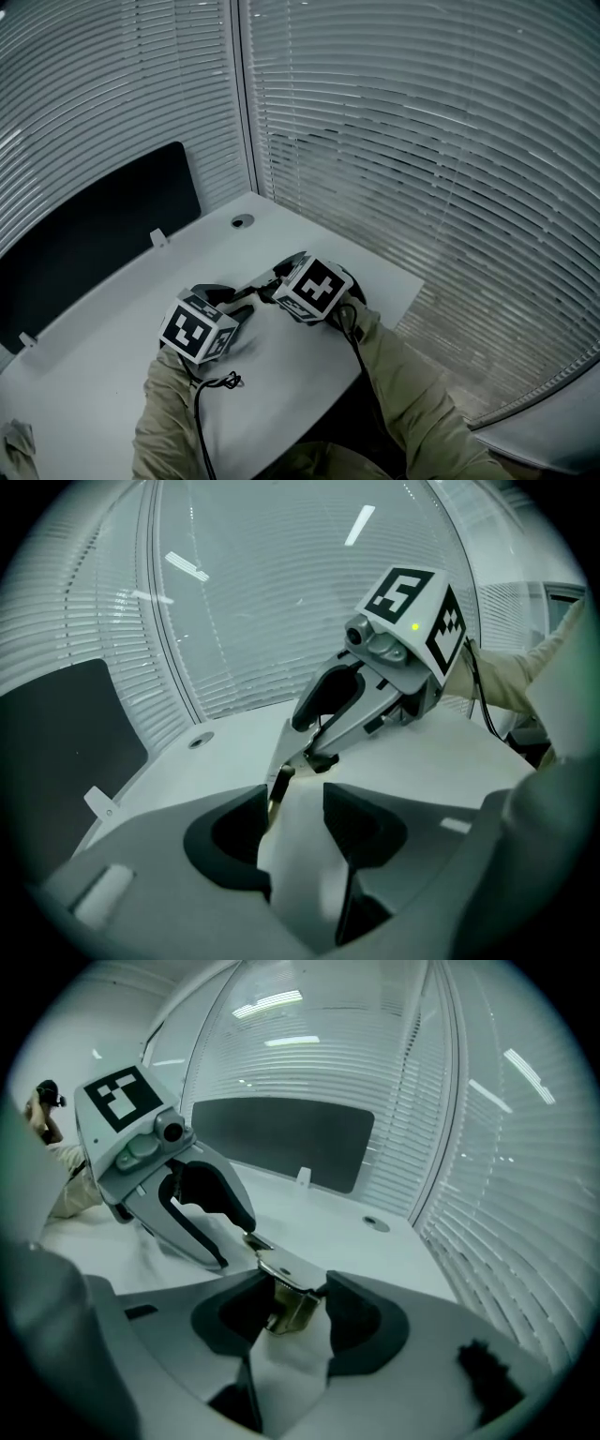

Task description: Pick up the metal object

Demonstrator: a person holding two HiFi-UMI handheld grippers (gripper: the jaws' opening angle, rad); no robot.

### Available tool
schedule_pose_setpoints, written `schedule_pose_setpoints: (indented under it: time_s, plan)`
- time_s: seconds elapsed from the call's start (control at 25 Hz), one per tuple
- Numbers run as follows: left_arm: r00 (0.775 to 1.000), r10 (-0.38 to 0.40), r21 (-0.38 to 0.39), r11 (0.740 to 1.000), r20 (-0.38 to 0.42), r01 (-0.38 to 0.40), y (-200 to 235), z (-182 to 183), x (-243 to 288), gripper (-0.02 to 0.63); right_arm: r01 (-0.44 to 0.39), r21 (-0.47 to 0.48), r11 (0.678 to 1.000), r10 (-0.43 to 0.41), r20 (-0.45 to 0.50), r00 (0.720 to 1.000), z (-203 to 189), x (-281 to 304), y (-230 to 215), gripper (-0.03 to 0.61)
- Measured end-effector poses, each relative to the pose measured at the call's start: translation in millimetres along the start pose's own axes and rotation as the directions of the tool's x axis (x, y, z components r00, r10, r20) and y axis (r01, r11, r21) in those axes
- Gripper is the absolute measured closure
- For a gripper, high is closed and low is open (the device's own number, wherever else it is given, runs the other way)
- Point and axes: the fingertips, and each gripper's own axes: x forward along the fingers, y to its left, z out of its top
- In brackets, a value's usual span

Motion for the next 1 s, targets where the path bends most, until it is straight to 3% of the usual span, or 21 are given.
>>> schedule_pose_setpoints:
  time_s: [0.12,0.2,0.4,0.48,0.72,0.76,0.8,0.84,1.0]
  plan:
    - [1.0,0.014,-0.01,1.0,0.013,-0.014,4,2,-3,0.422,0.016,-0.04,0.999,-0.016,0.012,1.0,3,-3,1,0.403]
    - [0.999,0.023,-0.014,1.0,0.024,-0.023,5,2,-4,0.422,0.039,-0.044,0.998,-0.037,0.037,0.999,6,-7,0,0.472]
    - [0.994,0.091,-0.01,0.996,0.06,-0.09,13,2,-11,0.416,0.086,-0.088,0.992,-0.077,0.093,0.993,10,-26,0,0.487]
    - [0.991,0.107,0.001,0.994,0.077,-0.107,16,2,-15,0.381,0.088,-0.09,0.992,-0.076,0.129,0.989,13,-37,2,0.489]
    - [0.983,0.153,0.166,0.972,0.097,-0.168,5,5,-20,0.35,0.01,-0.071,0.997,0.007,0.245,0.969,32,-73,22,0.491]
    - [0.977,0.174,0.193,0.962,0.12,-0.194,3,8,-23,0.356,-0.002,-0.081,0.997,0.022,0.257,0.966,35,-78,27,0.491]
    - [0.969,0.196,0.216,0.95,0.152,-0.226,1,11,-27,0.411,-0.009,-0.092,0.996,0.033,0.267,0.963,38,-83,32,0.491]
    - [0.959,0.216,0.235,0.938,0.184,-0.256,-2,14,-31,0.538,-0.013,-0.103,0.995,0.041,0.274,0.961,40,-87,36,0.491]
    - [0.936,0.233,0.256,0.919,0.263,-0.3,-11,21,-51,0.546,-0.026,-0.133,0.991,0.067,0.308,0.949,46,-106,50,0.489]
